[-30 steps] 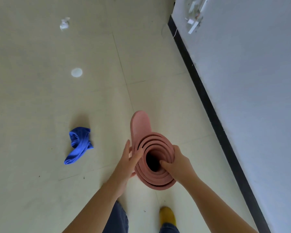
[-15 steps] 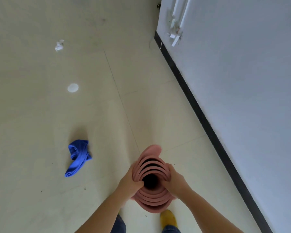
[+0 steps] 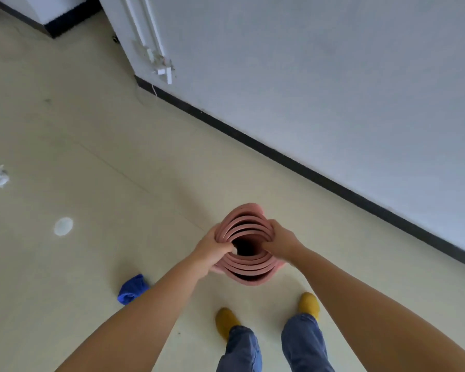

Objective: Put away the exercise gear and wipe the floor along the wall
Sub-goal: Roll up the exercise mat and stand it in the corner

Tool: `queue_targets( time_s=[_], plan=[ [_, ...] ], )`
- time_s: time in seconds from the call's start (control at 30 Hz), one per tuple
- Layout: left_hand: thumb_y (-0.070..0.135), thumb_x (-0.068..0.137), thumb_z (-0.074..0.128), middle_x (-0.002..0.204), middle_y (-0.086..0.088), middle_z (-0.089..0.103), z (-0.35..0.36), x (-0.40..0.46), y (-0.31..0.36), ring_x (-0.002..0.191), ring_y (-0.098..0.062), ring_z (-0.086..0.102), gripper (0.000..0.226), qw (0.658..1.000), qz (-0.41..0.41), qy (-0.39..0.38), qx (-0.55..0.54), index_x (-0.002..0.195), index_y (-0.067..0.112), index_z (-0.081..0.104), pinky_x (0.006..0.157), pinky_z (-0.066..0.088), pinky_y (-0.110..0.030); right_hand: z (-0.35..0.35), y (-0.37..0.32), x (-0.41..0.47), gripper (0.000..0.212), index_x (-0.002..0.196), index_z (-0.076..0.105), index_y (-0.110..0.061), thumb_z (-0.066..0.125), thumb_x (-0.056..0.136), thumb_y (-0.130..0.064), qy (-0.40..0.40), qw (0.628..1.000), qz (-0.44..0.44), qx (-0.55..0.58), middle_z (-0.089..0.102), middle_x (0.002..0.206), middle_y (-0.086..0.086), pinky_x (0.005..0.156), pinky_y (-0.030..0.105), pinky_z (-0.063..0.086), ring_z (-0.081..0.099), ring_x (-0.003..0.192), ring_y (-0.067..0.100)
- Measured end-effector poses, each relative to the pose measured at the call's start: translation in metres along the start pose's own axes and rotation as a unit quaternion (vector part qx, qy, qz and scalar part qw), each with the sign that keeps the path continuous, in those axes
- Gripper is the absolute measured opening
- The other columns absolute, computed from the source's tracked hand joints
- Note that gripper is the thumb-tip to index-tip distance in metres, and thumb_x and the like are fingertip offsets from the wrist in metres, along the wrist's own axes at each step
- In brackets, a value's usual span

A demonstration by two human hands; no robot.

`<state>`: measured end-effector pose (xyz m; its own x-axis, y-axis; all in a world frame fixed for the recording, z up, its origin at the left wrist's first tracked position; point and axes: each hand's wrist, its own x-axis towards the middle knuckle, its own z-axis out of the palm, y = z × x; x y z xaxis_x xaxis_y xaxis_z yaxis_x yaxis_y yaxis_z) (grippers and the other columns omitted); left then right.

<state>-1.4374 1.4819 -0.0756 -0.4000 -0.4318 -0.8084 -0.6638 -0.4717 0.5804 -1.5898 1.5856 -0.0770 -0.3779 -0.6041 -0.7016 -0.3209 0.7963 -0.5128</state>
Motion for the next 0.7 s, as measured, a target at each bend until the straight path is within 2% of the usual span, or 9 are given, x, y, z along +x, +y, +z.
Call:
queue_targets(
  time_s=[0.07,0.2,0.33,0.43,0.57,0.7],
  plan=[
    [0.004,0.077,0.057,0.107,-0.002,0.063,0.015,-0.011,0.014,0.097,-0.027,0.063,0.052,0.998,0.009,-0.03,0.051,0.114,0.039,0.049,0.065,0.057,-0.04,-0.008,0.014,-0.024,0.055,0.138,0.035,-0.017,0.053,0.086,-0.01,0.026,0.998,0.014,0.051,0.06,0.113,0.012,0.077,0.028,0.043,0.053,0.09,0.022],
    [0.003,0.076,0.056,0.105,-0.006,0.065,0.06,-0.033,0.031,0.091,-0.026,0.065,0.048,0.987,0.047,-0.084,0.129,0.112,0.036,0.052,0.056,0.056,-0.034,-0.022,0.057,-0.078,0.053,0.137,0.037,-0.018,0.051,0.086,-0.009,0.081,0.988,0.035,0.125,0.06,0.11,0.012,0.08,0.031,0.046,0.055,0.092,0.024],
    [0.004,0.078,0.055,0.106,-0.002,0.064,0.123,-0.053,0.025,0.094,-0.024,0.065,0.047,0.971,0.041,-0.143,0.185,0.106,0.041,0.053,0.061,0.057,-0.038,-0.026,0.115,-0.136,0.049,0.133,0.04,-0.019,0.05,0.085,-0.009,0.124,0.97,0.074,0.193,0.059,0.102,0.008,0.078,0.032,0.048,0.057,0.091,0.026],
    [0.001,0.079,0.053,0.108,-0.004,0.064,0.188,-0.068,0.02,0.094,-0.024,0.064,0.055,0.96,0.034,-0.181,0.208,0.119,0.038,0.049,0.065,0.058,-0.041,-0.039,0.168,-0.178,0.047,0.132,0.041,-0.019,0.05,0.086,-0.012,0.16,0.955,0.105,0.225,0.059,0.102,0.007,0.08,0.033,0.048,0.057,0.092,0.026],
    [0.0,0.081,0.052,0.108,-0.005,0.063,0.292,-0.102,0.003,0.092,-0.026,0.063,0.056,0.937,0.034,-0.232,0.258,0.124,0.035,0.046,0.061,0.057,-0.04,-0.053,0.256,-0.242,0.047,0.131,0.043,-0.018,0.052,0.085,-0.014,0.194,0.94,0.147,0.241,0.061,0.11,0.01,0.088,0.037,0.05,0.059,0.1,0.028],
    [0.001,0.082,0.049,0.106,-0.005,0.062,0.407,-0.148,-0.037,0.089,-0.026,0.062,0.055,0.91,0.054,-0.26,0.318,0.127,0.033,0.043,0.058,0.055,-0.039,-0.055,0.361,-0.322,0.045,0.128,0.044,-0.018,0.052,0.084,-0.015,0.223,0.92,0.168,0.274,0.061,0.11,0.009,0.084,0.039,0.054,0.061,0.098,0.028]
  ],
)
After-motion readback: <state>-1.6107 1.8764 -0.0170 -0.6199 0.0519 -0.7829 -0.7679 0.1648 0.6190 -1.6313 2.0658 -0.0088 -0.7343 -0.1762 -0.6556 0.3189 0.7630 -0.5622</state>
